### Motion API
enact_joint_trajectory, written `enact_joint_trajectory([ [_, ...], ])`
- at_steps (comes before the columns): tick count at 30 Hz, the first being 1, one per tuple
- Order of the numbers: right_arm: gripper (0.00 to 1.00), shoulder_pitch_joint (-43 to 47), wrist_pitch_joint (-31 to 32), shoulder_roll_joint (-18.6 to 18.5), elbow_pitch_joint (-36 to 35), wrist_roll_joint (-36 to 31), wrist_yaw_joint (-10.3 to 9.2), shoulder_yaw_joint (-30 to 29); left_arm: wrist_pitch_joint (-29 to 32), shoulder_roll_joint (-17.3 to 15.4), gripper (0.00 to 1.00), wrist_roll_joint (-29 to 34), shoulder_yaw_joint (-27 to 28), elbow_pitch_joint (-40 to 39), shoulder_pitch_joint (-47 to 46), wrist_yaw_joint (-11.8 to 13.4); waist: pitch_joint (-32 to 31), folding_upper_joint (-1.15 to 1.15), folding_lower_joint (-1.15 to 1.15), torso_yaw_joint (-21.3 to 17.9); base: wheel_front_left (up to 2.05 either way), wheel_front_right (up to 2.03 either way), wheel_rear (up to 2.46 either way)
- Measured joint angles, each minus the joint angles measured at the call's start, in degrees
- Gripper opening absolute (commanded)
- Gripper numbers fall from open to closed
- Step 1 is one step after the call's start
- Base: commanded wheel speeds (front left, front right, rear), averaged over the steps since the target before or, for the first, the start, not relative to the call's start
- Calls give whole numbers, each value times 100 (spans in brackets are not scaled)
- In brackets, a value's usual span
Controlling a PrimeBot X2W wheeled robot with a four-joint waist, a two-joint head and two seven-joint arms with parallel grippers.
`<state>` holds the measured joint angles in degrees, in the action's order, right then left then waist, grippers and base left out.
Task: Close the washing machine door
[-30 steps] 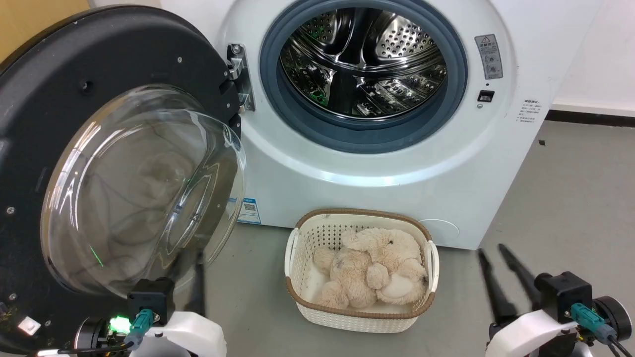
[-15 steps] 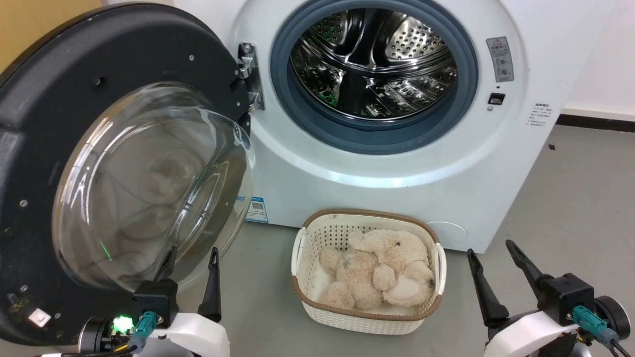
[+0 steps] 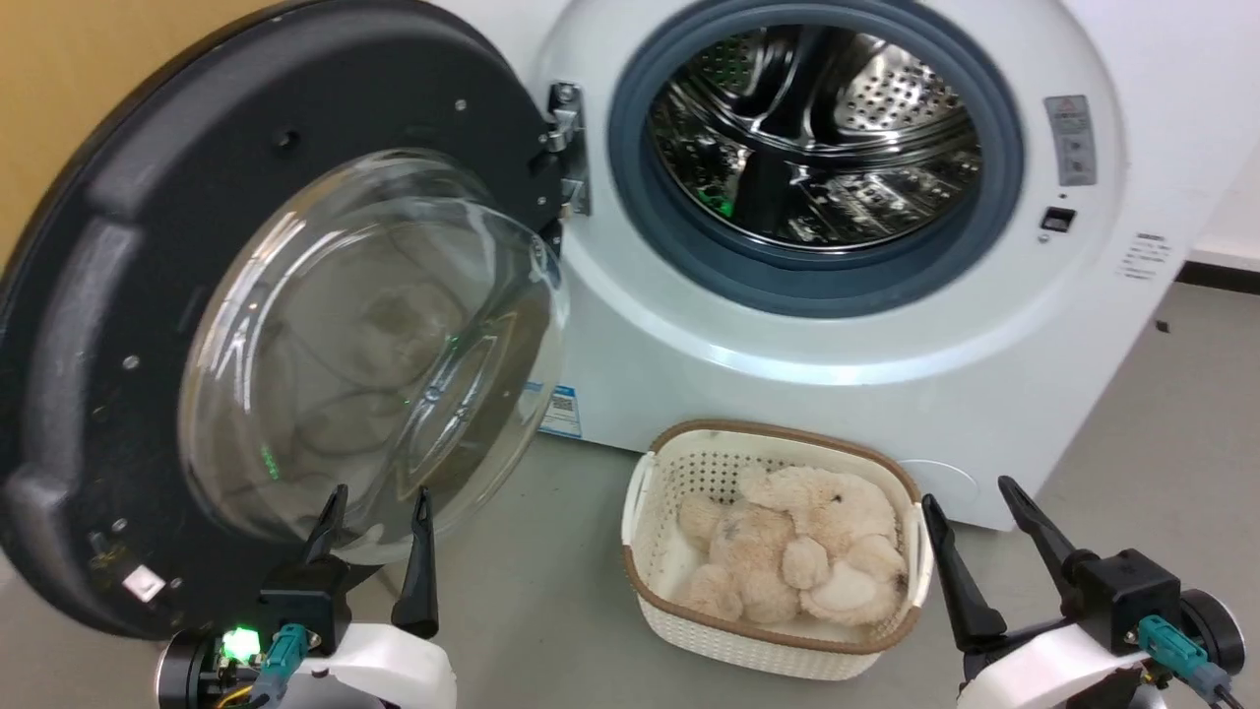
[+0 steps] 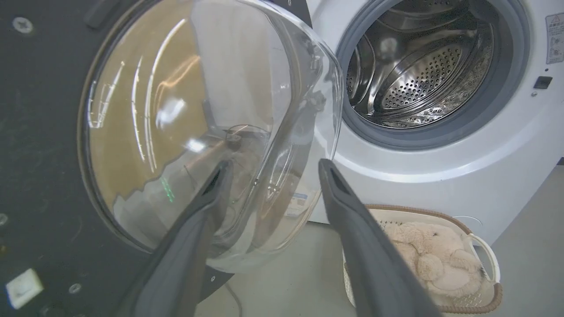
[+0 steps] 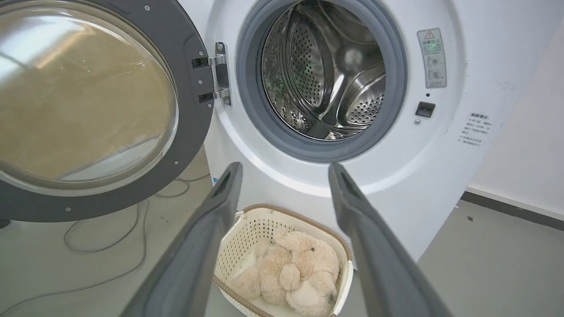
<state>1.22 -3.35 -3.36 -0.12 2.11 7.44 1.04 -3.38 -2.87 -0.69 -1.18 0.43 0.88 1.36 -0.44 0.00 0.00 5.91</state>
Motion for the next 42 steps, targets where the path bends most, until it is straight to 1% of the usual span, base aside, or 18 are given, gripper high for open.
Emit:
enact_joint_trajectory([
  [9,100,24,-105,-2,2,58,0,54,-112,0,100,-9,0,-10,5,29,-21,0,0,323,0,0,0],
  [17,100,24,-191,-43,40,162,0,179,-185,0,100,-38,19,-102,10,113,32,0,0,555,0,0,0],
  [42,100,-318,-493,-269,325,552,1,724,-486,0,100,-110,79,-470,225,458,145,0,0,1210,-2,-2,-2],
])
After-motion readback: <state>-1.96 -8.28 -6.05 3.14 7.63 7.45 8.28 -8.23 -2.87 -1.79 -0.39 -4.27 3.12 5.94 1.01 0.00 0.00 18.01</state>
